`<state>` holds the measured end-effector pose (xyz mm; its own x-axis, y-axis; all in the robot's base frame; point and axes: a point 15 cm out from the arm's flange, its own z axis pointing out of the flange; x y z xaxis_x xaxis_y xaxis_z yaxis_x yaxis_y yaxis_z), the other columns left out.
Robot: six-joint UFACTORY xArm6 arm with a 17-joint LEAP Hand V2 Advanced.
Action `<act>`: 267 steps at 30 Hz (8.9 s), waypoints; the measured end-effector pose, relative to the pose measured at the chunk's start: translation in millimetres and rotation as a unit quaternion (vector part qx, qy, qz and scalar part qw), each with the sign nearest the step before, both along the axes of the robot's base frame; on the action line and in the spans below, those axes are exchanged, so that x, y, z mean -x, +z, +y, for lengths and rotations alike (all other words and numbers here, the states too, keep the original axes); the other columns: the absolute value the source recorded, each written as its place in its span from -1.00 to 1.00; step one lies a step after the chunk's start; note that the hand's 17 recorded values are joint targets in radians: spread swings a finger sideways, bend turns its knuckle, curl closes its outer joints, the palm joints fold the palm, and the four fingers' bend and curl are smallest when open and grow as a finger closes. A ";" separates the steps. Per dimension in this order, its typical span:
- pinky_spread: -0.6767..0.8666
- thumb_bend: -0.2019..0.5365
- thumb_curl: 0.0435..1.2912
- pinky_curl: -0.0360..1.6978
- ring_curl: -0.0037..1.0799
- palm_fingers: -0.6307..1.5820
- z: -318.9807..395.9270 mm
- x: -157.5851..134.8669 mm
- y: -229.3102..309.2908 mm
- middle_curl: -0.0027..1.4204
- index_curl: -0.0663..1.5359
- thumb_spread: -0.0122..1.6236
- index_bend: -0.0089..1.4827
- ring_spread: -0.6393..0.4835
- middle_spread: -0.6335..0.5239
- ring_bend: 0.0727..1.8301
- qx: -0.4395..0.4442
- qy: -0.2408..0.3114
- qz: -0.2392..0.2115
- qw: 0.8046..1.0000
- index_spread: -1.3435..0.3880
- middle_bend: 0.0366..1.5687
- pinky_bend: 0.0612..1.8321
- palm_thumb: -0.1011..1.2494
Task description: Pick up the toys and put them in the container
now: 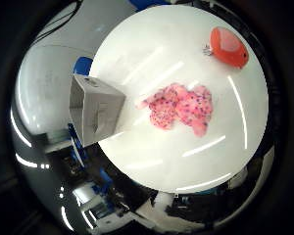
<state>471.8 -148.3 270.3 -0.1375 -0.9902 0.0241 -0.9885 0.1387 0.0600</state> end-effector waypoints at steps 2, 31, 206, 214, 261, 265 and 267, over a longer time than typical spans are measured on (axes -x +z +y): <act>0.43 -0.53 -0.62 -0.62 -0.53 -0.46 6.1 -6.6 -9.6 -0.56 -0.65 0.21 -0.80 0.61 0.45 -0.74 0.000 0.003 0.001 1.000 0.26 -0.80 -0.47 -0.46; 0.44 -0.52 -0.58 -0.60 -0.49 -0.40 53.9 5.0 -115.7 -0.54 -0.65 0.20 -0.80 0.59 0.30 -0.71 0.018 0.068 0.109 0.992 0.19 -0.77 -0.48 -0.23; 0.46 -0.51 -0.63 -0.59 -0.49 -0.38 -134.7 53.5 83.0 -0.59 -0.56 0.42 -0.77 0.59 0.38 -0.80 0.029 -0.011 -0.082 0.996 0.14 -0.80 -0.62 -0.21; 0.47 -0.51 -0.63 -0.59 -0.49 -0.38 -167.1 8.5 76.0 -0.58 -0.57 0.41 -0.77 0.57 0.34 -0.79 0.031 -0.033 -0.100 0.994 0.14 -0.80 -0.60 -0.20; -0.06 -0.51 -0.64 -0.48 -0.24 0.29 -131.0 -103.0 -90.7 -0.63 -0.60 0.37 -0.85 -0.09 -0.03 0.15 -0.010 -0.004 -0.082 0.997 0.12 -0.53 0.08 -0.33; -0.67 -0.48 -0.62 -0.50 -0.22 0.63 -125.3 -82.3 -86.9 -0.44 -0.64 0.37 -0.77 -0.27 -0.24 0.19 -0.029 -0.004 -0.050 0.998 0.13 -0.08 0.10 -0.26; -0.70 -0.39 -0.57 -0.47 -0.18 0.80 -126.0 -73.1 -75.7 -0.32 -0.53 0.40 -0.52 -0.28 -0.24 0.20 -0.035 -0.005 -0.044 0.998 0.13 0.19 0.12 -0.04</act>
<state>544.9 -274.3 194.6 -0.1450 -0.9877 -0.0585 -0.9891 0.1462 -0.0173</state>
